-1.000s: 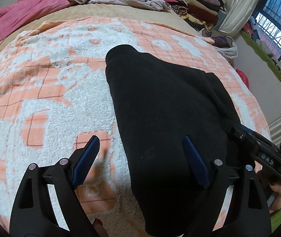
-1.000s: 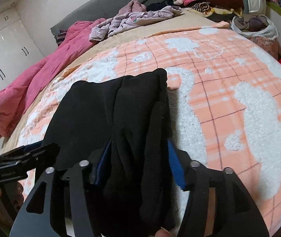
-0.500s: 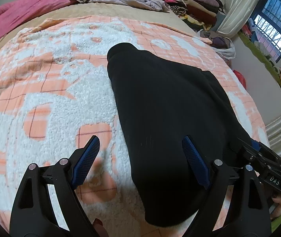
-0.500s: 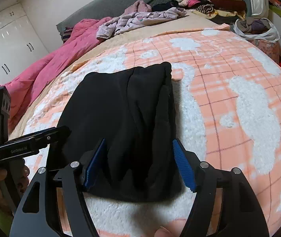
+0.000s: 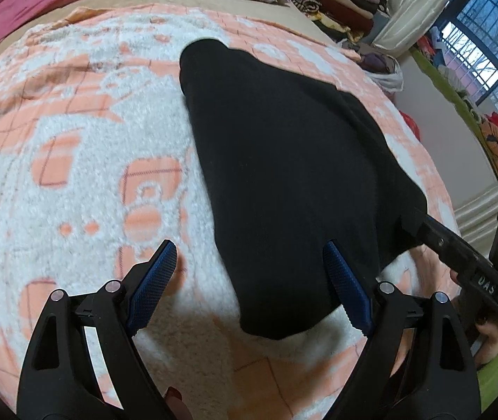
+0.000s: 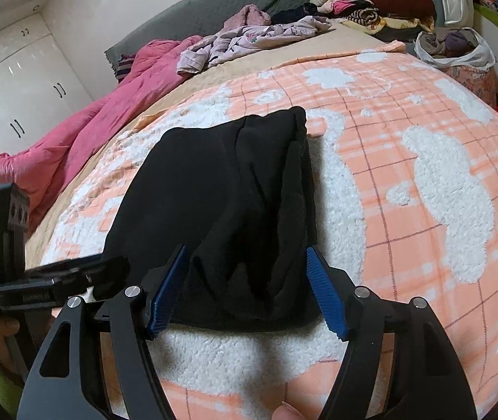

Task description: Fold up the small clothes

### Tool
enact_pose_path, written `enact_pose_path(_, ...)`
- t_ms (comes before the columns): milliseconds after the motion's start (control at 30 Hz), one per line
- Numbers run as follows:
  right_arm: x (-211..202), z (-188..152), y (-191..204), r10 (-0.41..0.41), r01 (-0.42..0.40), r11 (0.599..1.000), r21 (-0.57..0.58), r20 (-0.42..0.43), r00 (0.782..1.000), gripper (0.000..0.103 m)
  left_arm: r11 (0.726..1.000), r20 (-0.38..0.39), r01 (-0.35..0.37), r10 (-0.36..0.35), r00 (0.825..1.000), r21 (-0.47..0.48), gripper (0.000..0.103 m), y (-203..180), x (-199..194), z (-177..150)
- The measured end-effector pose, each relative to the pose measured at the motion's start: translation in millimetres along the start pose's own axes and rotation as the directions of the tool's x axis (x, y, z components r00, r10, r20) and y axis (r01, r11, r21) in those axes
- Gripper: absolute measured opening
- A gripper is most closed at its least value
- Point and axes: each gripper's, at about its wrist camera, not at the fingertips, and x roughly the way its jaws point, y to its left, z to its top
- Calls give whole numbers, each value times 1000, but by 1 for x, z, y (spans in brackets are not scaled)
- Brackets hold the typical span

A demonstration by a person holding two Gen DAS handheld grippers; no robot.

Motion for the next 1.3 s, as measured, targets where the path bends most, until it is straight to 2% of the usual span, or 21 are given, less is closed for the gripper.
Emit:
enact_pose_path(100, 4, -1, -1, 5, -5, 1000, 4, -9, 1000, 66, 1000, 3, -10, 10, 1000, 11, 78, -4, 3, -2)
enact_pose_path(267, 11, 0, -3, 8, -8, 1000, 8, -22, 1000, 43, 1000, 10, -13, 13, 1000, 4, 78, -2, 1, -1)
enact_pose_path(333, 12, 1, -3, 18, -18, 1000, 7, -21, 1000, 30, 1000, 15, -15, 14, 1000, 4, 78, -3, 0, 0)
enact_pose_path(367, 12, 2, -1, 14, -14, 1000, 1, -21, 1000, 27, 1000, 19, -15, 15, 1000, 7, 78, -3, 1, 2)
enact_pose_path(433, 10, 4, 1, 13, -13, 1000, -1, -19, 1000, 23, 1000, 15, -30, 30, 999, 4, 77, -3, 3, 3)
enact_pose_path(500, 6, 7, 1, 24, -23, 1000, 9, -14, 1000, 22, 1000, 13, -18, 18, 1000, -3, 70, -3, 2, 3)
enact_pose_path(567, -7, 10, 4, 36, -35, 999, -3, 16, 999, 21, 999, 21, -26, 25, 999, 19, 68, -8, -2, 1)
enact_pose_path(633, -13, 11, 1, 36, -36, 999, 1, 24, 999, 21, 999, 25, -27, 26, 999, 38, 68, -13, -3, 0)
enact_pose_path(767, 5, 1, -11, -25, 25, 1000, 15, -22, 999, 23, 999, 4, -34, 34, 999, 40, 68, -14, 7, -3)
enact_pose_path(867, 10, -7, -16, -50, 50, 999, 19, -13, 999, 26, 998, 0, -40, 40, 999, 47, 69, -14, 10, -4)
enact_pose_path(900, 9, -8, -17, -55, 55, 998, 31, -8, 998, 32, 998, 4, -44, 44, 999, 54, 69, -15, 10, -4)
enact_pose_path(1067, 7, -10, -13, -95, 95, 995, 31, 1, 995, 38, 997, 8, -49, 49, 999, 58, 69, -14, 8, -3)
enact_pose_path(1100, 7, -10, -11, -106, 105, 994, 26, 1, 994, 40, 997, 7, -46, 46, 999, 54, 69, -13, 8, -3)
enact_pose_path(1233, 10, -10, -13, -157, 158, 987, 38, -9, 988, 66, 998, 4, -45, 45, 999, 53, 69, -12, 8, -3)
enact_pose_path(1300, 12, -12, -22, -130, 133, 986, 101, -32, 991, 66, 998, 2, -43, 43, 999, 51, 69, -11, 8, -3)
